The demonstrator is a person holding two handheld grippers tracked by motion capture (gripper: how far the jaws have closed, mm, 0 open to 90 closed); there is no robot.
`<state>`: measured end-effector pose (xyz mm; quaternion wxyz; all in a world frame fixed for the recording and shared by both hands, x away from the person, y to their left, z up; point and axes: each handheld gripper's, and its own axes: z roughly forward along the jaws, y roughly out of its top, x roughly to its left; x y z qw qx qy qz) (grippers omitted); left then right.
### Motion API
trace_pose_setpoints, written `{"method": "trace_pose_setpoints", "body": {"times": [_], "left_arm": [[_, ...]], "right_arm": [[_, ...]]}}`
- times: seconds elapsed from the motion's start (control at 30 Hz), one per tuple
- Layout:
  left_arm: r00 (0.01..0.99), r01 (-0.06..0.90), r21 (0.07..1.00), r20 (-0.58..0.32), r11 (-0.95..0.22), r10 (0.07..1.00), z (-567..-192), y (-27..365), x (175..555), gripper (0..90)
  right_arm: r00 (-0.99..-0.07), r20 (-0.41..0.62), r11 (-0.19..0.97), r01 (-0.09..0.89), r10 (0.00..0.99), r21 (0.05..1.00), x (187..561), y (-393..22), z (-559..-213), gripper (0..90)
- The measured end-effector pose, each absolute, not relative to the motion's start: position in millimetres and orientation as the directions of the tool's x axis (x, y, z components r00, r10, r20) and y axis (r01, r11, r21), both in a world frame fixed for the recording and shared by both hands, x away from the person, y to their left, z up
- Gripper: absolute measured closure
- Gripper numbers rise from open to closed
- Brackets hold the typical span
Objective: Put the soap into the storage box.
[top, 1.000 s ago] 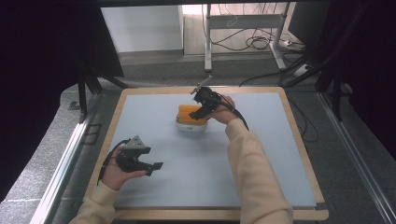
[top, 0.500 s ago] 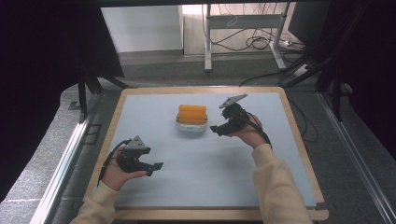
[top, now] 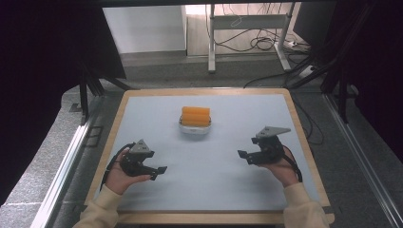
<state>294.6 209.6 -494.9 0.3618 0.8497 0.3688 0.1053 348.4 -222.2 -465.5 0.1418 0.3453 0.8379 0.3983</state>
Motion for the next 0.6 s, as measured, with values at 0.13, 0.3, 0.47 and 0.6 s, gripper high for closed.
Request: {"method": "trace_pose_setpoints", "body": {"times": [0.13,0.3,0.47,0.6], "left_arm": [[0.706,0.552,0.688,-0.084,-0.471,0.704,-497,210,296,18.4],[0.707,0.551,0.687,-0.084,-0.473,0.702,-497,209,296,18.4],[0.704,0.552,0.690,-0.084,-0.469,0.705,-497,211,296,18.4],[0.704,0.550,0.692,-0.084,-0.468,0.705,-496,212,296,18.4]], "right_arm": [[-0.711,0.046,0.456,0.497,0.701,0.738,338,-232,-484,20.8],[-0.698,0.045,0.438,0.496,0.714,0.750,340,-234,-484,20.0],[-0.689,0.017,0.438,0.479,0.724,0.761,338,-233,-484,17.6],[-0.657,-0.001,0.404,0.463,0.754,0.789,337,-236,-482,16.5]]}}
